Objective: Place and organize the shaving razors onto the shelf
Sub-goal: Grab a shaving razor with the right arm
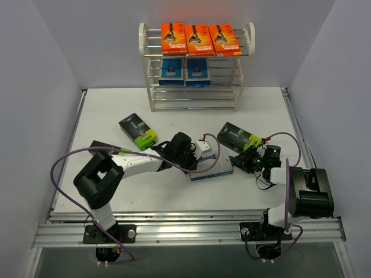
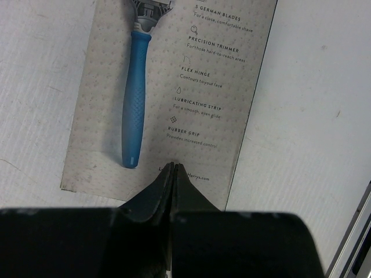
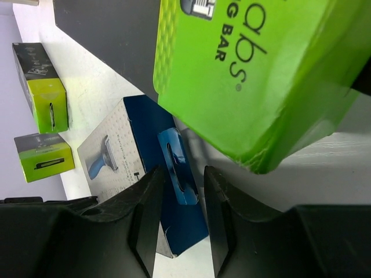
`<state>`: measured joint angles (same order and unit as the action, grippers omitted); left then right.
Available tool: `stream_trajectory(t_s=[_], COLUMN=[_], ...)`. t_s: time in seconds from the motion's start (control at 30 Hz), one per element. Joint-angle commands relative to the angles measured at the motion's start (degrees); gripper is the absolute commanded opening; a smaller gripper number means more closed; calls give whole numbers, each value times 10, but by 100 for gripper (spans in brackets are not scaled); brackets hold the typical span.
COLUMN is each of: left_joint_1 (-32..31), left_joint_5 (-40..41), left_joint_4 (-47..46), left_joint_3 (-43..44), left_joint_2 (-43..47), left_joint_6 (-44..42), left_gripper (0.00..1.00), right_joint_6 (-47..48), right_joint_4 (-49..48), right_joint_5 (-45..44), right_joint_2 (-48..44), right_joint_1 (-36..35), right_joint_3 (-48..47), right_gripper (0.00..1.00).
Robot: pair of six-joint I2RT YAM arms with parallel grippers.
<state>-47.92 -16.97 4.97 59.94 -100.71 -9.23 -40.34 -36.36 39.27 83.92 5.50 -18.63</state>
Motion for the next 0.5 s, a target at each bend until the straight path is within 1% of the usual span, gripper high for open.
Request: stream_trajectory(t_s=[0.0, 0.03, 0.1, 0.27, 0.3, 0.33, 0.43, 0.47], left_joint_1=[-5, -5, -6, -6, -6, -6, -6, -6], left_joint_5=[-11, -11, -13, -10, -9, -8, -2, -3], left_joint_4=[10, 11, 12, 13, 13, 13, 21, 25], left_joint_3=[20, 21, 23, 23, 22, 23, 26, 29], left_joint_2=[-12, -12, -13, -11, -10, -8, -4, -1], left_joint_6=[-3, -3, -3, -3, -3, -3, 0, 0], left_gripper=[2, 2, 2, 2, 2, 2, 2, 7], right_joint_6=[-1, 0, 2, -2, -2, -2, -3, -1], right_joint_4=[4, 5, 7, 15, 25, 31, 63, 73], right_joint_5=[-16, -16, -15, -10, -10, -11, -11, -11], right_joint_2=[14, 15, 15, 2, -3, -9, -47, -56], right_joint_1=[-9, -9, -9, -9, -9, -9, -10, -10], right_joint_3=[5, 4, 3, -3, -5, -11, -27, -31], right_gripper=[30, 29, 24, 4, 2, 0, 0, 0])
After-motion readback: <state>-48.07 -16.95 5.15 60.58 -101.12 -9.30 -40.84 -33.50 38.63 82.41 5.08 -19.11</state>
